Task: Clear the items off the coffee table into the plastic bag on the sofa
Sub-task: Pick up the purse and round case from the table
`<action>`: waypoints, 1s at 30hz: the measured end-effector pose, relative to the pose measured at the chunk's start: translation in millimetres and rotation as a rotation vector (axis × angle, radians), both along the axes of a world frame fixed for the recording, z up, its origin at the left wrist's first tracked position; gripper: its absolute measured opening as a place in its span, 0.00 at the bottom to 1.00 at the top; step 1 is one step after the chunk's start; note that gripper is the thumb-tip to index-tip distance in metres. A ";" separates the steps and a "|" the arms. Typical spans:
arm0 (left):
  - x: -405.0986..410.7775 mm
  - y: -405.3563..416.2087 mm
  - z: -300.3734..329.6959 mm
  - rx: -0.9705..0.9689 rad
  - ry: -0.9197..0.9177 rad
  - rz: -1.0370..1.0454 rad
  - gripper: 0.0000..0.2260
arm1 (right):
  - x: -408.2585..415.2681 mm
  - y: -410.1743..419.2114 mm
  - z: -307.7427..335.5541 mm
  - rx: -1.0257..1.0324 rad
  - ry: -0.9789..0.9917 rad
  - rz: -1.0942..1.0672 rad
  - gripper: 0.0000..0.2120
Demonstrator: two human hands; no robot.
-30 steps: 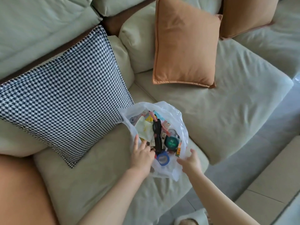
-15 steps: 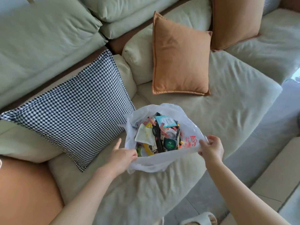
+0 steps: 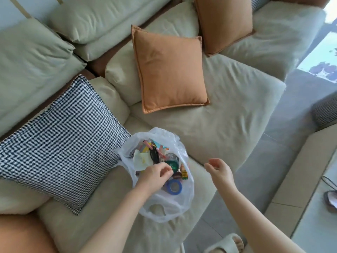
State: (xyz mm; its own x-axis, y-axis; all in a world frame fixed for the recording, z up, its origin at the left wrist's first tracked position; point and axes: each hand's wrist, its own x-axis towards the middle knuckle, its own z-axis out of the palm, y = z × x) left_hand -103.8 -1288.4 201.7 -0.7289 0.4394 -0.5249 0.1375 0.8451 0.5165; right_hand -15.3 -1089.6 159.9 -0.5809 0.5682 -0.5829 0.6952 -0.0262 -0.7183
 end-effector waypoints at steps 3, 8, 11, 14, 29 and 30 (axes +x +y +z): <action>17.6 48.8 2.1 0.074 -0.020 -0.040 0.09 | 25.3 30.9 -4.4 0.011 -0.034 -0.034 0.13; 60.7 132.9 -9.6 0.044 -0.085 -0.217 0.10 | 82.7 91.5 -11.3 0.052 -0.107 -0.048 0.12; 87.6 181.3 -21.8 -0.015 -0.113 -0.302 0.10 | 124.0 129.1 -17.0 0.085 -0.154 -0.057 0.12; 114.6 229.2 -32.5 -0.072 -0.115 -0.391 0.10 | 166.7 164.8 -23.2 0.096 -0.194 -0.098 0.12; 265.5 393.8 -81.6 -0.340 -0.101 -0.921 0.13 | 372.9 294.2 -51.7 0.194 -0.449 -0.313 0.10; 271.1 402.3 -84.6 -0.347 -0.093 -0.950 0.13 | 382.3 299.2 -53.7 0.196 -0.471 -0.330 0.10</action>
State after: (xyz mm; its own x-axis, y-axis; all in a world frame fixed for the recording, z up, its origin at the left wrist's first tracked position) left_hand 167.3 -886.1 117.1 -0.1070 0.6286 -0.7704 0.8025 0.5121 0.3063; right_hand 367.0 -790.4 106.2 -0.0607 0.7975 -0.6003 0.9172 -0.1928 -0.3488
